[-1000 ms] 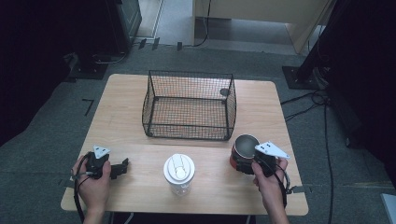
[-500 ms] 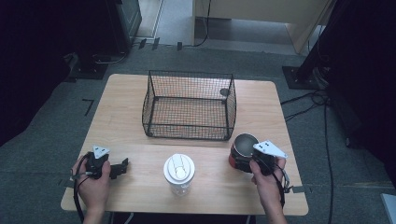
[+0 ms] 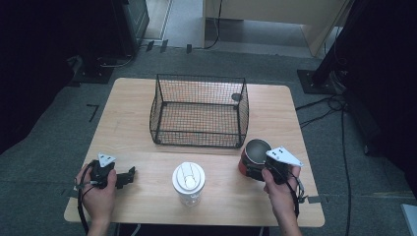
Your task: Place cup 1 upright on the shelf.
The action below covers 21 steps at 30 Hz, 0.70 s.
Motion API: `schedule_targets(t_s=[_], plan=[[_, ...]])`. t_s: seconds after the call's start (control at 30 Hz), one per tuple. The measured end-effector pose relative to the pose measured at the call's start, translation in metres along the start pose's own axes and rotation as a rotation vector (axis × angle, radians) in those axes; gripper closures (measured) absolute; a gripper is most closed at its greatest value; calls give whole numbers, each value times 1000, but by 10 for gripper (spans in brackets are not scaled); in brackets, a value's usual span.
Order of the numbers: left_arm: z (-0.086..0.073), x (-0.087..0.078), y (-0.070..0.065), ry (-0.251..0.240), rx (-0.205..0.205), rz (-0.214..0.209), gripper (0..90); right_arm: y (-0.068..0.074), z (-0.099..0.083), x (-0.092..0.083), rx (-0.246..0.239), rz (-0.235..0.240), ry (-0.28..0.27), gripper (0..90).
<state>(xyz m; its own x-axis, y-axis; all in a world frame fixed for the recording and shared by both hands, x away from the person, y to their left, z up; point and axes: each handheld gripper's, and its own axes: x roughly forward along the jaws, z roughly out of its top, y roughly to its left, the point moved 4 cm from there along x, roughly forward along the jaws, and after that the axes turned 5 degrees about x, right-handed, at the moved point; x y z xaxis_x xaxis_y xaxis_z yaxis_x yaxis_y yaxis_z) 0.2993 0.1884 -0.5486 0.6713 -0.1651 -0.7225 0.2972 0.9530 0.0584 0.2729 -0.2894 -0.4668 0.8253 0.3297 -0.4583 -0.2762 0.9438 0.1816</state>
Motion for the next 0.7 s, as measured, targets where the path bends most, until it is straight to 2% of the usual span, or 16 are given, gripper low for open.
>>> schedule_targets(t_s=[0.7], plan=[[0,0,0,-1,-2,0,0,29,41,-10,-35,66,-69,71]])
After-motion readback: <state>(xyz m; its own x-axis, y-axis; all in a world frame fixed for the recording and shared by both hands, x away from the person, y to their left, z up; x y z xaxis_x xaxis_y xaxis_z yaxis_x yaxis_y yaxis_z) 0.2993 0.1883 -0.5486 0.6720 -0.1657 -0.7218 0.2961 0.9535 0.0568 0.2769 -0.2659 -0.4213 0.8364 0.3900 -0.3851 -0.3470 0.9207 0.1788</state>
